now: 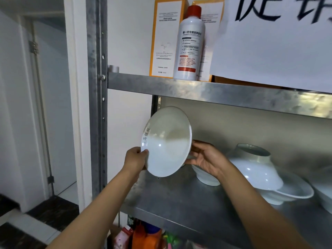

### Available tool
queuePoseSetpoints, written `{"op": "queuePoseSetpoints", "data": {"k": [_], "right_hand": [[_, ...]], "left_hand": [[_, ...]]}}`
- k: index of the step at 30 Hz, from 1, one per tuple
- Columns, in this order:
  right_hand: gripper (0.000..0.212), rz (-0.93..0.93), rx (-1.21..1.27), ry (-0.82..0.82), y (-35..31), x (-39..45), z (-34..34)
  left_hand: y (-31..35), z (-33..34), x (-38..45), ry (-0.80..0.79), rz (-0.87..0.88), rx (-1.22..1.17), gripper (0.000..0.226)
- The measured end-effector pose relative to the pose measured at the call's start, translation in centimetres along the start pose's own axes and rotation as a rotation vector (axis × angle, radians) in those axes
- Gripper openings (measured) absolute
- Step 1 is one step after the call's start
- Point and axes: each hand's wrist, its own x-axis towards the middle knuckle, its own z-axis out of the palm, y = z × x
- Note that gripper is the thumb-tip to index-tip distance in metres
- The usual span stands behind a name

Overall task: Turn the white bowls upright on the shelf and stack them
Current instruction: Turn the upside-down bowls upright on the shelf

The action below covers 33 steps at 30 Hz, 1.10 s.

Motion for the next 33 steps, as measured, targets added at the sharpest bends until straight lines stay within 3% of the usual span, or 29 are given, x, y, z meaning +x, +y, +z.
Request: {"op": "queuePoseSetpoints", "data": {"k": [2,5,7,12,18,21,23,28,33], "right_hand": [[0.025,-0.01,-0.182,0.061,-0.3,-0.2,0.0],[0.024,-0.079,-0.647,0.246,-1.0,-0.5,0.0],[0.021,-0.156,-0.756,0.324,-1.4,-0.3,-0.3],[0.021,-0.184,-0.548,0.446,-2.1,0.2,-0.9],[0.026,-0.235,-0.635,0.404,-1.4,0.8,0.9],[0.026,-0.253,-0.658,0.367,-1.1,0.6,2.2],[0.025,-0.25,-0.651,0.344,-0.9,0.6,2.7],[0.019,-0.213,-0.625,0.344,0.2,1.0,3.3],[0.025,-0.202,-0.649,0.307,1.0,1.6,3.5]], "left_hand": [[0.7,-0.1,-0.4,0.102,0.035,-0.017,0.016],[2.7,-0.6,-1.2,0.149,0.072,-0.071,0.017],[4.0,-1.2,-2.2,0.162,0.101,-0.017,0.016],[5.0,-3.2,-5.3,0.184,0.131,0.185,0.016],[3.3,-4.7,-7.4,0.173,0.098,0.341,0.013],[2.3,-5.3,-7.8,0.153,0.054,0.337,0.04],[1.9,-5.6,-8.2,0.142,0.033,0.345,0.044],[1.6,-6.2,-9.1,0.134,0.071,0.391,0.02],[1.1,-6.2,-8.9,0.082,0.036,0.475,0.012]]}}
